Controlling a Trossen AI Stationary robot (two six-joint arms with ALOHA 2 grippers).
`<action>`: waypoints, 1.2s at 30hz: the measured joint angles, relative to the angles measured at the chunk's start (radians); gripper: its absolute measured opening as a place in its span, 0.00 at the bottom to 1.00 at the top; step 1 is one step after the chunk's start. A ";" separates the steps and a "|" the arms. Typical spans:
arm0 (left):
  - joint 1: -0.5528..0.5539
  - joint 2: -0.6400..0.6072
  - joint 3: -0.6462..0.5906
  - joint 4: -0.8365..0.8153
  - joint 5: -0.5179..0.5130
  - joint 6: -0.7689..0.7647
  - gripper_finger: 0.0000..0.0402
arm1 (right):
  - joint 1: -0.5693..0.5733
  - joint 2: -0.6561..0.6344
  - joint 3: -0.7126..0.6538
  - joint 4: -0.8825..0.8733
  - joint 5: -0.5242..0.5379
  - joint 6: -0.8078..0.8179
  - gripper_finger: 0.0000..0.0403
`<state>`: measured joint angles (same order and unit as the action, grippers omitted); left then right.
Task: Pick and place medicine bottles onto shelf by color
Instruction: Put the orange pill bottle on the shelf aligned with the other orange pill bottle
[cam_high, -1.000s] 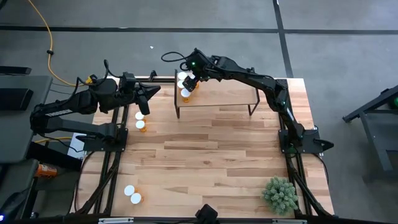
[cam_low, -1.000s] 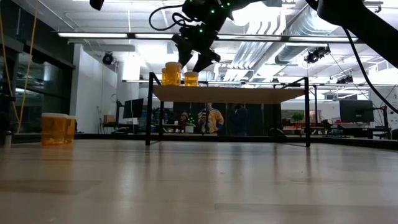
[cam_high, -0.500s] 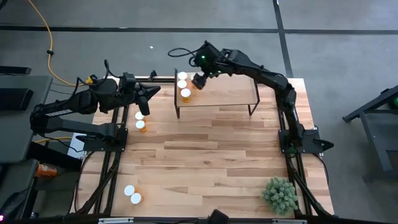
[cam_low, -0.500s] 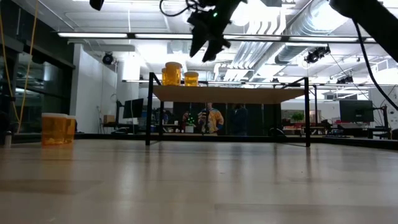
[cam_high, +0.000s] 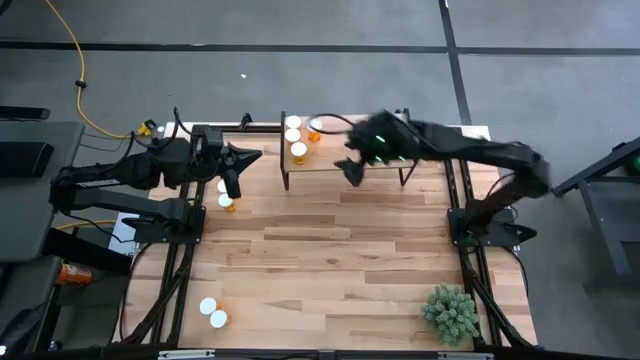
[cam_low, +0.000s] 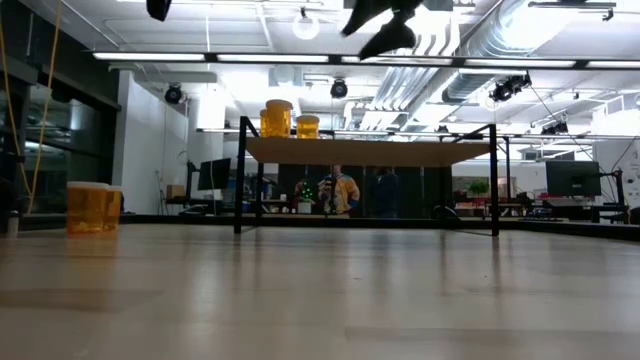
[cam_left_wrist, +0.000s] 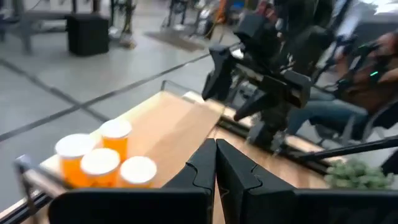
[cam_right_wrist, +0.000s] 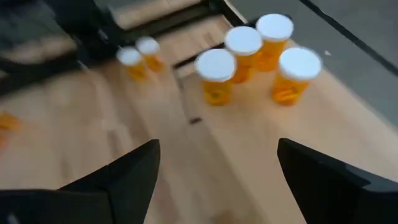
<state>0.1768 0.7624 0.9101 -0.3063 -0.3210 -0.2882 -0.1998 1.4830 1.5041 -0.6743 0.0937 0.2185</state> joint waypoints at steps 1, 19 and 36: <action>-0.016 -0.006 -0.028 0.051 0.000 0.006 0.00 | 0.026 -0.060 -0.080 0.064 0.002 0.040 0.79; -0.165 -0.009 -0.293 0.482 0.034 0.021 0.00 | 0.262 -0.469 -0.648 0.803 0.006 0.324 0.79; -0.158 -0.008 -0.292 0.445 0.101 0.082 0.27 | 0.247 -0.470 -0.649 0.685 -0.089 0.164 0.39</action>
<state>0.0193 0.7544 0.6178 0.1387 -0.2199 -0.2058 0.0467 1.0134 0.8555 0.0111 0.0048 0.3827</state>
